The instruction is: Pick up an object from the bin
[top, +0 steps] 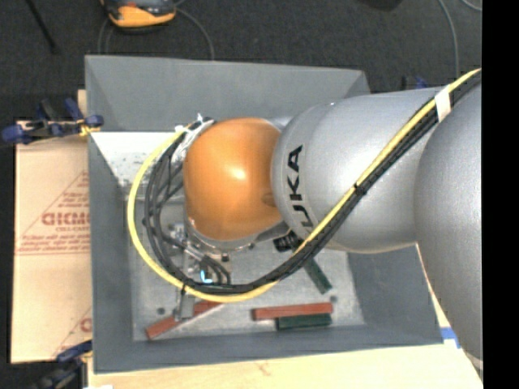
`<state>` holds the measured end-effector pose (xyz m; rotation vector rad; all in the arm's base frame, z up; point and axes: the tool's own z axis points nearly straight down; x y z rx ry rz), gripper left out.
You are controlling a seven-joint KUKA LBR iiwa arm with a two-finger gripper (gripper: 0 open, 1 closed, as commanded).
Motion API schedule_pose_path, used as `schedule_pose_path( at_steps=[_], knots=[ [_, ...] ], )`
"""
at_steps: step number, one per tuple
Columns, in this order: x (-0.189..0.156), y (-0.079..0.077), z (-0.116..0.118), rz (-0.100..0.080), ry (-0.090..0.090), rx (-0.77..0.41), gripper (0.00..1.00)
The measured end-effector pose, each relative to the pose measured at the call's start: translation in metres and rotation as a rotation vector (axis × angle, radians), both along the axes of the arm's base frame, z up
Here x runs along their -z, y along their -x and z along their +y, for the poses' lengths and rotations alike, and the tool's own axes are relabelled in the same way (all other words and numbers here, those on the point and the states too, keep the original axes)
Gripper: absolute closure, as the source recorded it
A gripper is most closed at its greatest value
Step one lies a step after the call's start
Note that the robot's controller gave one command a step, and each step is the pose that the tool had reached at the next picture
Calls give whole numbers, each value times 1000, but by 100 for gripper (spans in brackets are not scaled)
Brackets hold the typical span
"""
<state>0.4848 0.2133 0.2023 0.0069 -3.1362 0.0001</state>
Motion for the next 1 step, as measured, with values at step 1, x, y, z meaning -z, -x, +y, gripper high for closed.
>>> schedule_pose_path(
  at_steps=[1],
  knots=[
    [-4, -2, -1, -8, -2, 4, 0]
  ],
)
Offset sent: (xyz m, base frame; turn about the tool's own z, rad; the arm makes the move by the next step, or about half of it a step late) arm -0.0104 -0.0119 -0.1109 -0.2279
